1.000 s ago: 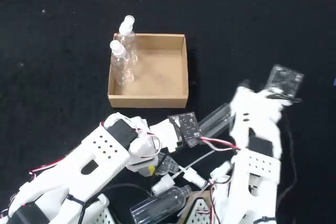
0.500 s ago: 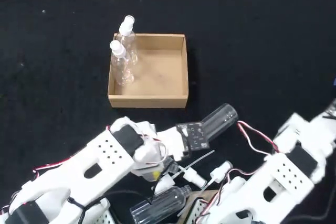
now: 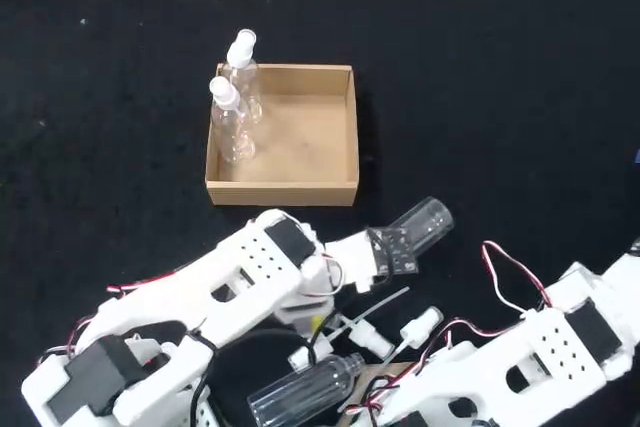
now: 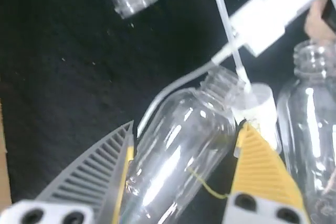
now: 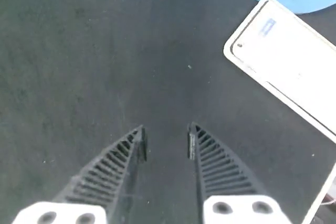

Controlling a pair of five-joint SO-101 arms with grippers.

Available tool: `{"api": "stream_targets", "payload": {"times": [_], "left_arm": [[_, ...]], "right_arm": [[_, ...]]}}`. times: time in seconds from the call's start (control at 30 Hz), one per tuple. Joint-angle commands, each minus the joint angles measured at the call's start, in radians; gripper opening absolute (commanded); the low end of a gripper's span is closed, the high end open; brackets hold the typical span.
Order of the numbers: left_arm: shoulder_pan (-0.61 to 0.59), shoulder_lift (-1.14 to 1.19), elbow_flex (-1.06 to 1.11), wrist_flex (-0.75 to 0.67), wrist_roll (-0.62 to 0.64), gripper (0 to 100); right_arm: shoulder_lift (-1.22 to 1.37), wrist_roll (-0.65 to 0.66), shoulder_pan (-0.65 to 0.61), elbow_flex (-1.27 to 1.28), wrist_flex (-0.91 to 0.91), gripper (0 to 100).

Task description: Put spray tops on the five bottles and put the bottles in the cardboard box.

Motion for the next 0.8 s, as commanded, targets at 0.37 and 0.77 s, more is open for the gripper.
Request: {"api": "stream_targets", "payload": {"times": [0.37, 0.77], "left_arm": [[0.044, 0.012, 0.01, -0.034, -0.011, 29], [0.004, 0.0, 0.03, -0.031, -0.051, 28]], "right_arm": [[-0.002, 0.012, 0.028, -0.007, -0.005, 12.3], [-0.002, 0.012, 0.026, -0.007, -0.005, 12.3]]}}
